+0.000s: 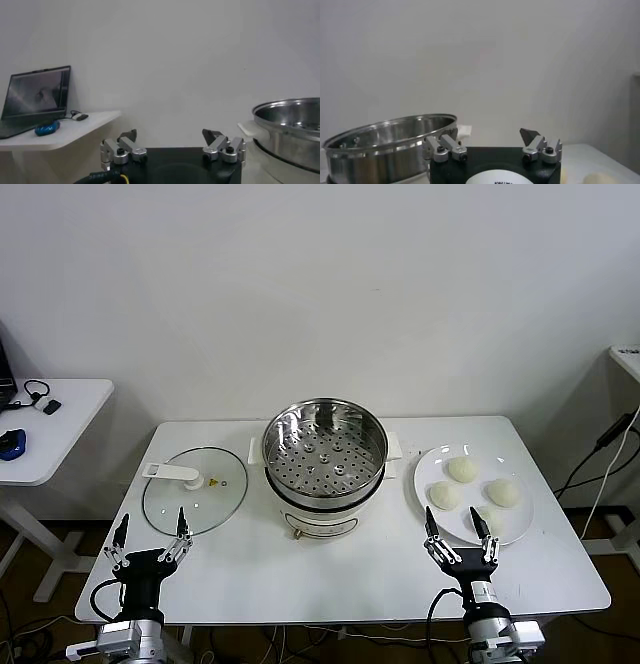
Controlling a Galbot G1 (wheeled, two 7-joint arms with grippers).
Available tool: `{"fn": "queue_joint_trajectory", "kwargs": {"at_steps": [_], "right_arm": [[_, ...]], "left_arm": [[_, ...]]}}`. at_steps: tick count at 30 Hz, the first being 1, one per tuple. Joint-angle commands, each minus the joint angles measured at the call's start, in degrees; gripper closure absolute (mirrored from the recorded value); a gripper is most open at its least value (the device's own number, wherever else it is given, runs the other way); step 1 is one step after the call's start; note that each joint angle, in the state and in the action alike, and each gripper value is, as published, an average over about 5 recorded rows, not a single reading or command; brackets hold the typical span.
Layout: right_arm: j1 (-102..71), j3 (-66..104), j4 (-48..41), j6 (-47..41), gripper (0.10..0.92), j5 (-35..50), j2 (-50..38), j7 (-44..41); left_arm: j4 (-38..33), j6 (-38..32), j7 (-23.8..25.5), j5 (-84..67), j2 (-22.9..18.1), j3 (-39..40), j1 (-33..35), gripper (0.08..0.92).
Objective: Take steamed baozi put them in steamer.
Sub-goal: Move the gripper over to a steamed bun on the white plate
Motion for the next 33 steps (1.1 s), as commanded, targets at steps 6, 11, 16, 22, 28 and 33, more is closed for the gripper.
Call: {"fn": "queue_joint_trajectory", "kwargs": {"at_steps": [6, 11, 16, 22, 28, 33], "right_arm": [[6.9, 5.7, -0.9, -12.2, 0.203, 2.3, -5.4, -1.6], [12.0, 7.3, -2.8, -18.9, 0.203, 2.6, -12.9, -4.3], [17.7, 7.3, -7.0, -24.8, 0.203, 1.6, -19.4, -7.9], [23.2, 5.0, -11.9, -29.3, 0.203, -5.4, -27.9, -15.0], [28.2, 1.6, -15.7, -31.9, 0.203, -9.7, -35.4, -22.7], [33.0, -3.8, -19.8, -32.5, 0.203, -12.3, -42.8, -30.2]], "left_arm": [[0.5, 0.0, 0.0, -0.1, -2.8, 0.2, -0.2, 0.177], [0.6, 0.0, 0.0, -0.2, -2.8, 0.4, -0.3, 0.177], [0.8, -0.2, 0.0, -0.3, -2.8, 0.3, -0.4, 0.177], [1.0, -0.3, 0.0, -0.3, -2.8, 0.5, -0.5, 0.177], [1.3, -0.5, 0.0, -0.4, -2.8, 0.6, -0.6, 0.177], [1.5, -0.6, 0.0, -0.8, -2.8, 0.6, -0.6, 0.177]]}}
